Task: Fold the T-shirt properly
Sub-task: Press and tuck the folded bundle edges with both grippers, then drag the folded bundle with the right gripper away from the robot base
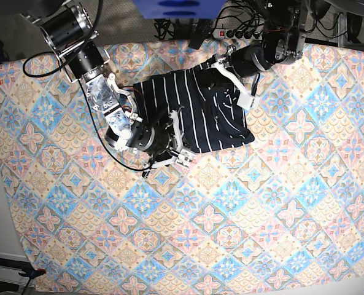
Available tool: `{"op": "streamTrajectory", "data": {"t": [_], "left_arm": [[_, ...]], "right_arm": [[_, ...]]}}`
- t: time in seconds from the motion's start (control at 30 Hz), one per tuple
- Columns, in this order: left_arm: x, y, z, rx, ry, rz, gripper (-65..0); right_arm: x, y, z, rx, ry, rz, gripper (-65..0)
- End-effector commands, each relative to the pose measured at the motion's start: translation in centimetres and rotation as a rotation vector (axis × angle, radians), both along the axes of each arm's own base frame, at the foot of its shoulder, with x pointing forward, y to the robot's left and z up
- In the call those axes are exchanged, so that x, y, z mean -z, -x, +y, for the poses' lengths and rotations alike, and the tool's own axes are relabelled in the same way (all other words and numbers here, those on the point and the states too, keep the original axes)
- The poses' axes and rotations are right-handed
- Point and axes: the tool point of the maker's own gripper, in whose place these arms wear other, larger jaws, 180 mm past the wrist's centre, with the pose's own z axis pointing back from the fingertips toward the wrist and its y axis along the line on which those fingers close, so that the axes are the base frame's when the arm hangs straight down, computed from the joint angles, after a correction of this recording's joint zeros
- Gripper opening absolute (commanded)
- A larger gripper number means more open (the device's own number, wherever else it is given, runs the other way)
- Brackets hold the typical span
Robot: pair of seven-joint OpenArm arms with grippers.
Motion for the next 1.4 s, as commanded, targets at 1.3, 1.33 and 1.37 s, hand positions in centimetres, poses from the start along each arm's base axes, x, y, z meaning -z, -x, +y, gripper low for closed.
{"op": "streamTrajectory", "data": {"t": [1.3, 1.33, 1.37], "left_arm": [[3.8, 1.4, 0.5, 0.2, -0.315, -0.02, -59.0], [4.0, 1.2, 0.8, 0.202, -0.325, -0.019, -59.0], [4.1, 0.9, 1.1, 0.203, -0.333, -0.021, -59.0]], "right_arm": [[4.6, -2.5, -3.8, 0.081, 0.039, 0.097, -56.4], [4.6, -2.5, -4.3, 0.082, 0.049, 0.093, -56.5], [4.6, -2.5, -4.7, 0.083, 0.056, 0.089, -56.5]]}}
